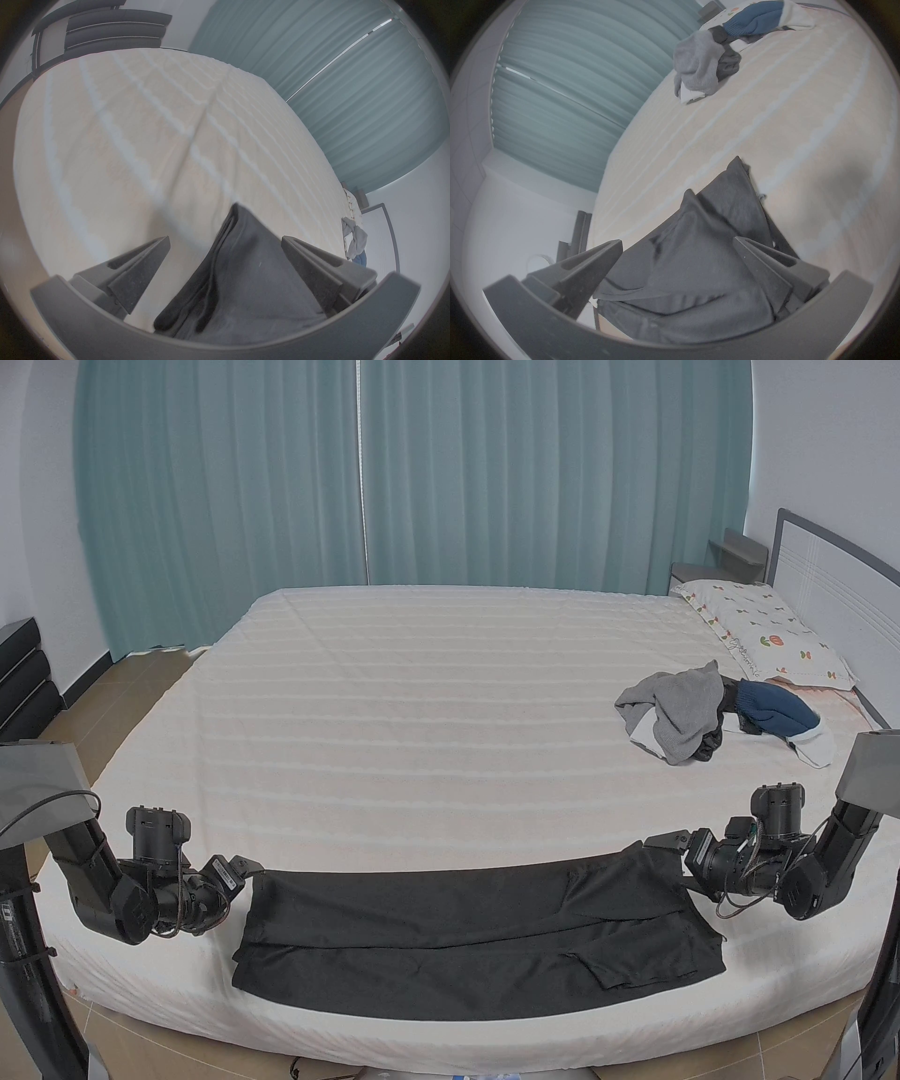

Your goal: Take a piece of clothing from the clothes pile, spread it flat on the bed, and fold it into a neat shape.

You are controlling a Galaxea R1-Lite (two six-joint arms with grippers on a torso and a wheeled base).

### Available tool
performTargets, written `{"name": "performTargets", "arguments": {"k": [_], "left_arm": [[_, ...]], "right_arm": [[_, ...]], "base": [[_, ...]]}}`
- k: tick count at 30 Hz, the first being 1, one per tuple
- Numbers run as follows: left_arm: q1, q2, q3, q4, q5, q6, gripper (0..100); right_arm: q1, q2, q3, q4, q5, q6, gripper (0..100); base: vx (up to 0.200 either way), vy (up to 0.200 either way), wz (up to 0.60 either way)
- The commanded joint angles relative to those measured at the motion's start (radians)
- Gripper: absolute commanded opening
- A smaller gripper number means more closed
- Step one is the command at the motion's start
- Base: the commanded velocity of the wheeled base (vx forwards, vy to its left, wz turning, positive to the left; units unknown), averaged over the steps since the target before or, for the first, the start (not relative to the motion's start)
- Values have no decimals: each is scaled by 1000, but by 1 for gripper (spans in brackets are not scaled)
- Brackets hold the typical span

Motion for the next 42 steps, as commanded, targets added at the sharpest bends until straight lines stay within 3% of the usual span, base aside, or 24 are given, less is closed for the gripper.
{"name": "performTargets", "arguments": {"k": [1,17,26,27,42], "left_arm": [[-14,-60,89,-2,-9,-14,100],[-75,-46,156,-5,-17,-43,100],[-107,3,187,-93,-3,-35,100],[-107,6,187,-94,-1,-34,0],[-98,11,228,-84,39,28,0]], "right_arm": [[-5,-22,93,-91,-1,73,100],[-8,6,130,-117,2,102,100],[-8,6,136,-117,2,102,100],[-8,6,136,-117,2,102,100],[-9,6,138,-117,2,99,100]], "base": [[0,0,0],[0,0,0],[0,0,0],[0,0,0],[0,0,0]]}}
